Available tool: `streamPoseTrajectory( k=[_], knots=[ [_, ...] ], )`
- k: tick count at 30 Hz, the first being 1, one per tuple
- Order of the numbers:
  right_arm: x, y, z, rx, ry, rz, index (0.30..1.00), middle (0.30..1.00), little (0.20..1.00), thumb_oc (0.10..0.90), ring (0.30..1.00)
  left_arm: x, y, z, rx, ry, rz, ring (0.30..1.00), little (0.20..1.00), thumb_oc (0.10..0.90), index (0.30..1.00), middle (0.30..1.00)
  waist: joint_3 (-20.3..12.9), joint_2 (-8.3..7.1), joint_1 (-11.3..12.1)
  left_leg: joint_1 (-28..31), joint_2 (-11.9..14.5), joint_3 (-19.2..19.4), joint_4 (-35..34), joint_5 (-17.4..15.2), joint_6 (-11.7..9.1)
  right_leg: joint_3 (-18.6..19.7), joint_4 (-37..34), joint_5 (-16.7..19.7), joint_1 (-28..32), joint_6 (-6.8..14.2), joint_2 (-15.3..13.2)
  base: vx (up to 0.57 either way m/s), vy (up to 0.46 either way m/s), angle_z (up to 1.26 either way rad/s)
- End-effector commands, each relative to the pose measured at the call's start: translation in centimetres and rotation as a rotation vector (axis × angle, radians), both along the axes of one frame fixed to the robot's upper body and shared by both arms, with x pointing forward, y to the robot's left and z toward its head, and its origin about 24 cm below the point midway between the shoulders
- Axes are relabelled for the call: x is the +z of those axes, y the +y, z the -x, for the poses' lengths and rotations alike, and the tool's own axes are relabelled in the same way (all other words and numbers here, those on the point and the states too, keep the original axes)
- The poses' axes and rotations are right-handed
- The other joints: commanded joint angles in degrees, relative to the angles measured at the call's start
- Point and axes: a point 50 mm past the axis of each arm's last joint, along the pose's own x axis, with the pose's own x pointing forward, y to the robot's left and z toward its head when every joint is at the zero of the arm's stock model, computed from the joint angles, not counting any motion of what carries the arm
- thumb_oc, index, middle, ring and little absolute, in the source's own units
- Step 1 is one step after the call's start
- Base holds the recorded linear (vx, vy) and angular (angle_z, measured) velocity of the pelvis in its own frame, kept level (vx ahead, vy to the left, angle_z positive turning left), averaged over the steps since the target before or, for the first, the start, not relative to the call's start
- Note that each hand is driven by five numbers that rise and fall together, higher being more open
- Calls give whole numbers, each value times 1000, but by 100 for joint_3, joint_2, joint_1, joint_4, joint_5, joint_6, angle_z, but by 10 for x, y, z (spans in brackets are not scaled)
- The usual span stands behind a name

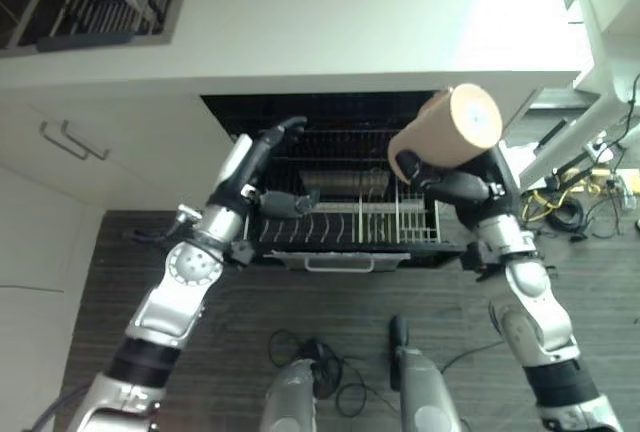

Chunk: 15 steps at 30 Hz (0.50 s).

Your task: Place the dishes in the dishwasher.

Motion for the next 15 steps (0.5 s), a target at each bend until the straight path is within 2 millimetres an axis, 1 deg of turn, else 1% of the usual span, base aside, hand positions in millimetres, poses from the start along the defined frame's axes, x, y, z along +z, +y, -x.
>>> streamPoseTrajectory(
  k=[1, 6, 9, 11, 15],
  knots=[
    [59, 5, 16, 25, -323, -23, 300, 300, 300, 400, 300, 42, -7, 2, -68, -142, 10, 900, 900, 800, 900, 900, -426, -38, -4, 296, 236, -708, -515, 98, -315, -91, 513, -644, 224, 568, -515, -138, 17, 0],
    [68, 13, 10, 33, -357, -15, 300, 300, 300, 400, 300, 41, -9, -10, -110, -17, 41, 900, 900, 800, 900, 900, -267, -70, 40, 229, 214, -745, -515, 121, -314, -82, 513, -628, 163, 559, -510, -96, -3, 1],
    [69, 14, 11, 34, -365, -17, 300, 300, 300, 400, 300, 39, -7, -13, -100, 8, 13, 900, 900, 800, 900, 900, -271, -80, 57, 263, 198, -755, -515, 113, -309, -113, 513, -625, 195, 569, -532, -12, -3, 0],
    [68, 15, 11, 35, -361, -11, 300, 300, 300, 400, 300, 33, -2, -15, -91, 66, -17, 900, 900, 800, 900, 900, -305, -85, 66, 293, 206, -737, -515, 118, -317, -152, 513, -628, 233, 577, -551, 0, 0, 0],
    [69, 12, 11, 46, -349, 1, 300, 300, 300, 400, 300, 20, 2, -18, -129, 222, -78, 900, 900, 800, 900, 900, -362, -72, 38, 340, 237, -697, -515, 138, -343, -167, 513, -633, 292, 598, -560, 13, 27, 1]
  ],
)
